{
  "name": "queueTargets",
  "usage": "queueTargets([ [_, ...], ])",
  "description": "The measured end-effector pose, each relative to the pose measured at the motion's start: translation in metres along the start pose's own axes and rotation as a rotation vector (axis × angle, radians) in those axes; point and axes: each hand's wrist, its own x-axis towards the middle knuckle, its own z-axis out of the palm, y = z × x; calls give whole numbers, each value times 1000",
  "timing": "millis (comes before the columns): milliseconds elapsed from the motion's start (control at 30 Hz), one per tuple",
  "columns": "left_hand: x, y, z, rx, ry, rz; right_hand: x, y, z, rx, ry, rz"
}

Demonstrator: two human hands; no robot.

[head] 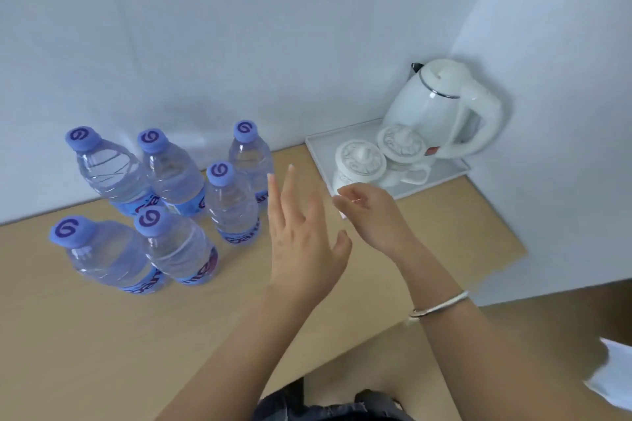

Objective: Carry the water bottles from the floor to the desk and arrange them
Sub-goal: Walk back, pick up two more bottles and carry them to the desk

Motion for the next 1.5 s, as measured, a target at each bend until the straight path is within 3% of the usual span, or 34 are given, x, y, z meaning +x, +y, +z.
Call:
queueTargets([
  [100, -10, 37, 23, -39, -310, 87, -30, 34, -41, 21, 91, 25],
  [433, -63, 203, 119, 17, -654, 328, -165, 157, -193, 6, 432, 221],
  [900, -133, 388, 249, 101, -866, 567, -319, 302, -323, 31, 769, 527],
  [1233, -92, 469, 345, 198, -927, 728, -286, 355, -400, -27, 664, 685],
  [1500, -43, 564, 428, 227, -998, 797, -237, 384, -495, -98, 684, 793],
])
